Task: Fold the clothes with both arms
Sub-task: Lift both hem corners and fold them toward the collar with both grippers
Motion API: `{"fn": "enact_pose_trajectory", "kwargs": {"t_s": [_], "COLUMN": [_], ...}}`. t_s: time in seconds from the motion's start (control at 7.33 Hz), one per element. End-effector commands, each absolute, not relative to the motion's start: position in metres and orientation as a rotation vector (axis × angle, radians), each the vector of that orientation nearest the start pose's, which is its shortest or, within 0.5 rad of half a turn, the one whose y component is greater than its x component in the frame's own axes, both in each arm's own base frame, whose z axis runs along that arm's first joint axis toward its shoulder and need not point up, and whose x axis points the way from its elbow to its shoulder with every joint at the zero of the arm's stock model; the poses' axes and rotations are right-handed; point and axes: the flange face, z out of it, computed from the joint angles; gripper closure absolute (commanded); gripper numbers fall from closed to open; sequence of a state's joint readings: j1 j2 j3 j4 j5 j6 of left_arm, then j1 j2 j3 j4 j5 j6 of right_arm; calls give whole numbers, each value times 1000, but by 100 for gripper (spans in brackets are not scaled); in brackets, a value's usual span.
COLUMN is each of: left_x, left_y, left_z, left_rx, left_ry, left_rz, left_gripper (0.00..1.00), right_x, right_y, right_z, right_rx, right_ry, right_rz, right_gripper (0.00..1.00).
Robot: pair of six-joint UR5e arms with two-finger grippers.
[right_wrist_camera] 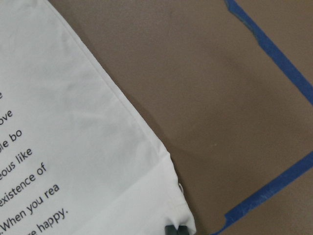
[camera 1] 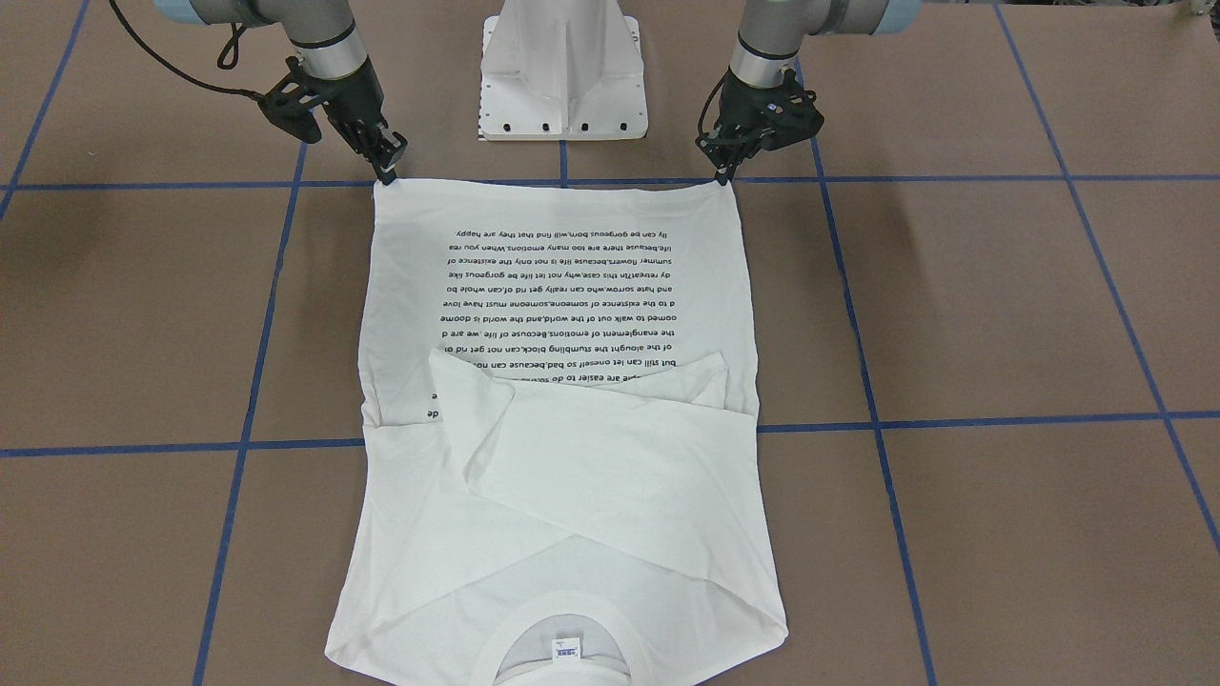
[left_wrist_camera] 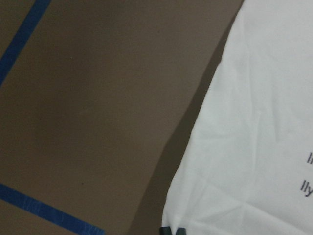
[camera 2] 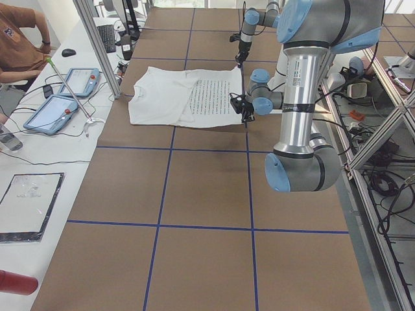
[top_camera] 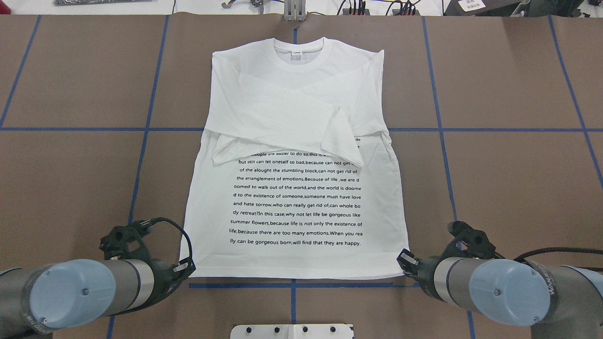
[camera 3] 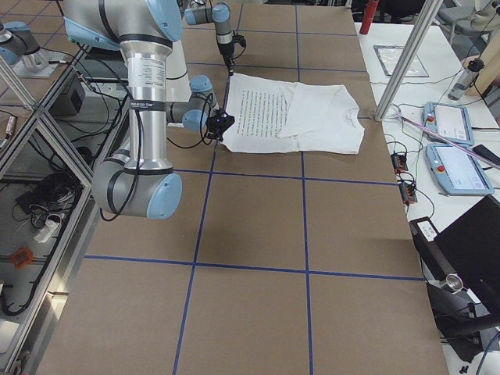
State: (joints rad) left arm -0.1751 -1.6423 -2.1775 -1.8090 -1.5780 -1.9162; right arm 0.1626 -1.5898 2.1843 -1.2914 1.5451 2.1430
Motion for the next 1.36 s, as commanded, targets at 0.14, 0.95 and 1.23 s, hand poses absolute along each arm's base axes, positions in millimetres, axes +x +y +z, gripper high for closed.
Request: {"fn": "enact_pose_trajectory", "kwargs": {"t_s": [0.14,0.95,1.23], "left_x": [409,383,414], "left_y": [-194,-275,-328], "left_z": [280,191,198], "left_rx": [-149,116,207], "left_ry": [977,1050,983], "left_rz": [-493,-306,-273], "left_gripper": [100,100,100], "right_x": [-386,-370,-401], "right_y": [-192,-299,-389], "right_z": [339,307,278], "right_rx": [-198,-177,-69], "right_ry": [-901,-981,-909], "right_rz": [670,749,737], "right_gripper": [100,100,100]}}
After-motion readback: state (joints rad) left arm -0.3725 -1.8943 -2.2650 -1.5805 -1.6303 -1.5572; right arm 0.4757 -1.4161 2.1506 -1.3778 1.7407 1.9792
